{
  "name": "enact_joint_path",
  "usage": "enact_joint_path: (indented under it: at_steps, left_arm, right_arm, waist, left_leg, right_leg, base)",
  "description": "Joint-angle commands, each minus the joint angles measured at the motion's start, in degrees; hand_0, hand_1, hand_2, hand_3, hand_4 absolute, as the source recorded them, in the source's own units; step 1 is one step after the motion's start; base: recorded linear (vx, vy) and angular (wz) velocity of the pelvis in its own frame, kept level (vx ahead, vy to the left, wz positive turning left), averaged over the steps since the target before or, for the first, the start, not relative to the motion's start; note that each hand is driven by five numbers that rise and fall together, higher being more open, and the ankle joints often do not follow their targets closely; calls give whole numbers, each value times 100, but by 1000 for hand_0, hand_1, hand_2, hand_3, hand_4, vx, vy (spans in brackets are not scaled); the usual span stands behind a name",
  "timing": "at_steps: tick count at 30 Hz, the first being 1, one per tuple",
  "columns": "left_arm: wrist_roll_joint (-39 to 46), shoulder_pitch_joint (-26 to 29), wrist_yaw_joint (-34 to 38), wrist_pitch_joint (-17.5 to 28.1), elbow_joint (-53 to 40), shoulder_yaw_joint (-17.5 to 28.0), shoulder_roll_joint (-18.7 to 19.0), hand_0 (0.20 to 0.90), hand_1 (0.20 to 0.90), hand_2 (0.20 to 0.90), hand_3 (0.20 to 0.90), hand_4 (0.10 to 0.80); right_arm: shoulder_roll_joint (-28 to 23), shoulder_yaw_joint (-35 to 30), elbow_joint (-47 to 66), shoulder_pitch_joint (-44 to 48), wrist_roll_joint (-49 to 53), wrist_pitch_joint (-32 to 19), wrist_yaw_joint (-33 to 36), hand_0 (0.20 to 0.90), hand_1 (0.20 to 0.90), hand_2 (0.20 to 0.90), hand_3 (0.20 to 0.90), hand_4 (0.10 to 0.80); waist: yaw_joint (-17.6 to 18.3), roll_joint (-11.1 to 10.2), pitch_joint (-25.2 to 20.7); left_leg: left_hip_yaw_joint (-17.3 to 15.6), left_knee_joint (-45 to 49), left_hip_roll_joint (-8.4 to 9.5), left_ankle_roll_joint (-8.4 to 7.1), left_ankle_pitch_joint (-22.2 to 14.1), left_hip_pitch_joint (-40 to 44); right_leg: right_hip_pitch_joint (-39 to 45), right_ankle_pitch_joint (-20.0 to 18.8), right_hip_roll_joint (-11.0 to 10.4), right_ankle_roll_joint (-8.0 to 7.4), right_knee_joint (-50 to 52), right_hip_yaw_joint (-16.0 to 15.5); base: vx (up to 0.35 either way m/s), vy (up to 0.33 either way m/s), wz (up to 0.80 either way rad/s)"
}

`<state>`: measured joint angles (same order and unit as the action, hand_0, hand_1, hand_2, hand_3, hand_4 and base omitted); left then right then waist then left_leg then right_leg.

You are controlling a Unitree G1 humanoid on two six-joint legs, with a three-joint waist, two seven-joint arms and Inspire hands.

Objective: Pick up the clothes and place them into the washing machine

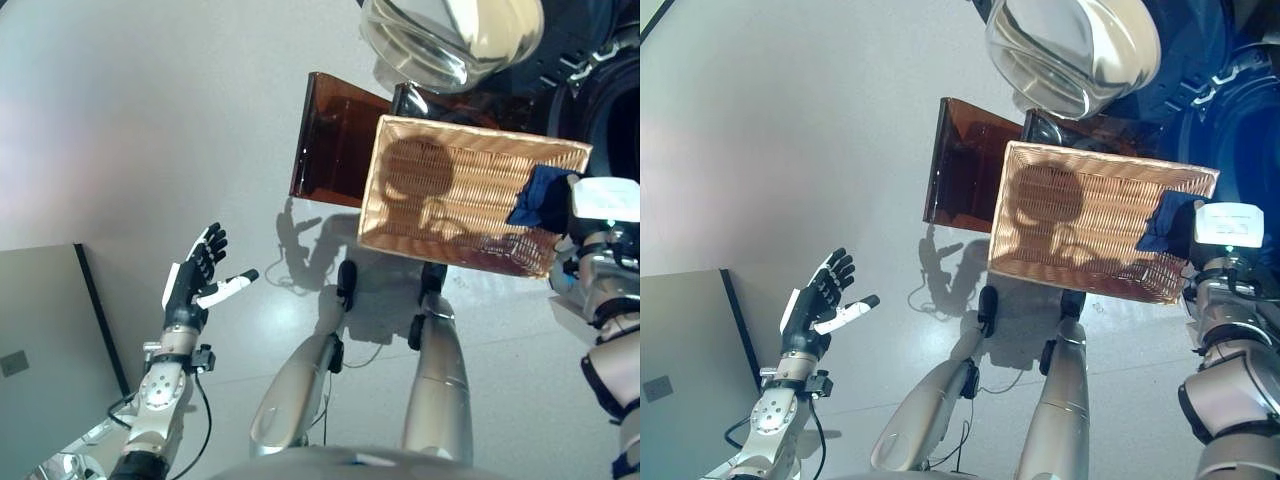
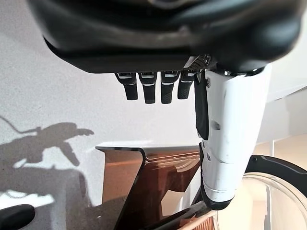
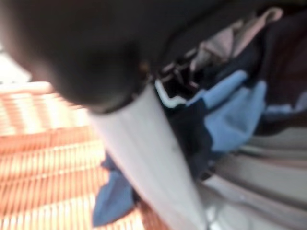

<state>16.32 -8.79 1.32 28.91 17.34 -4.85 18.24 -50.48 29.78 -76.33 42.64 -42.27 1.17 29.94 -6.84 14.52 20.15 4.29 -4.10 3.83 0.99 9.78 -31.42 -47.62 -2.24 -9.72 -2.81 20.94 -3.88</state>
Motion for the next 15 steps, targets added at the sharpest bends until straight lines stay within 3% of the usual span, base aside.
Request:
enact_joint_path:
  at_steps: [1, 15]
  left_arm:
    - [77, -123, 233, 377, -408, 310, 272, 900, 900, 900, 900, 800]
    - [20, -80, 275, 381, -291, 332, 276, 900, 900, 900, 900, 800]
  right_arm:
    - [-323, 501, -188, 308, 184, 140, 72, 200, 200, 200, 200, 300]
    - [-319, 479, -219, 348, 165, 169, 106, 200, 200, 200, 200, 300]
  waist:
    - [42, 121, -95]
    - [26, 88, -167]
  left_leg:
    - [90, -90, 24, -488, -260, -115]
    - [92, -90, 40, -492, -284, -39]
  right_leg:
    - [92, 3, 167, -32, -465, 107]
    - [196, -11, 152, -37, -500, 98]
  base:
    - [0, 0, 0]
    - [0, 0, 0]
